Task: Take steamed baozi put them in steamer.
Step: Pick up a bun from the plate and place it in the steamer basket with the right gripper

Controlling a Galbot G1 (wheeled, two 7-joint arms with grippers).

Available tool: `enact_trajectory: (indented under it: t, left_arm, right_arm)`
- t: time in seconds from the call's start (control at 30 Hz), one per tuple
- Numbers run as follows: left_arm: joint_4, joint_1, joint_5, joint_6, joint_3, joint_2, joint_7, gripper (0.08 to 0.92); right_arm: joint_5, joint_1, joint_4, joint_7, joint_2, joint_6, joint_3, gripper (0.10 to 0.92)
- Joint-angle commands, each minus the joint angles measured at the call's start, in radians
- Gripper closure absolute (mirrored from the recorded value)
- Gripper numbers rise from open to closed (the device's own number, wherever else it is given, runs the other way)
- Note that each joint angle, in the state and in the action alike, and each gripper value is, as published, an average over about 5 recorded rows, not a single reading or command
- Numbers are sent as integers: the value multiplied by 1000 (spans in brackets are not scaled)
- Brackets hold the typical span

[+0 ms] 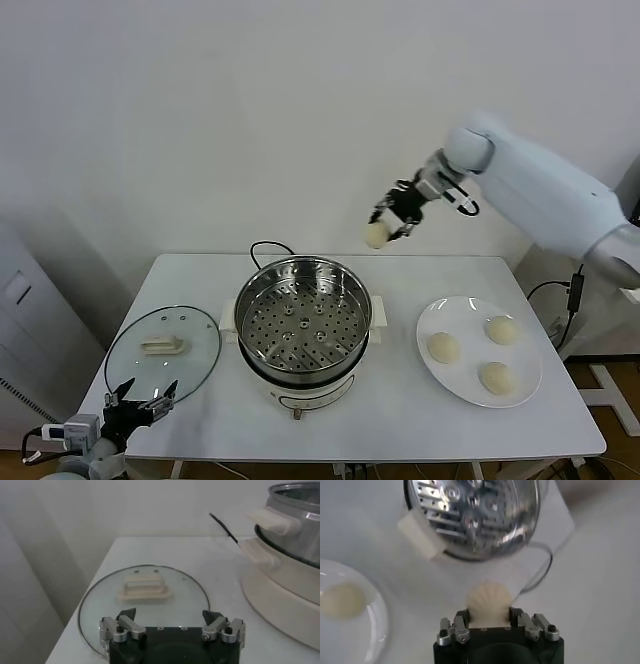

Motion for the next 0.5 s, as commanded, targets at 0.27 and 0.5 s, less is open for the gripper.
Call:
enact_trajectory:
  t: [0.27,0.5]
  left_arm:
    - [7,-1,1,0,1,2,-3,177]
    - [5,0,1,-1,0,-1,-3,177]
  right_arm:
    - [-240,-25,133,-8,176,167,-14,525]
    - [-391,-116,131,2,215,167,36,525]
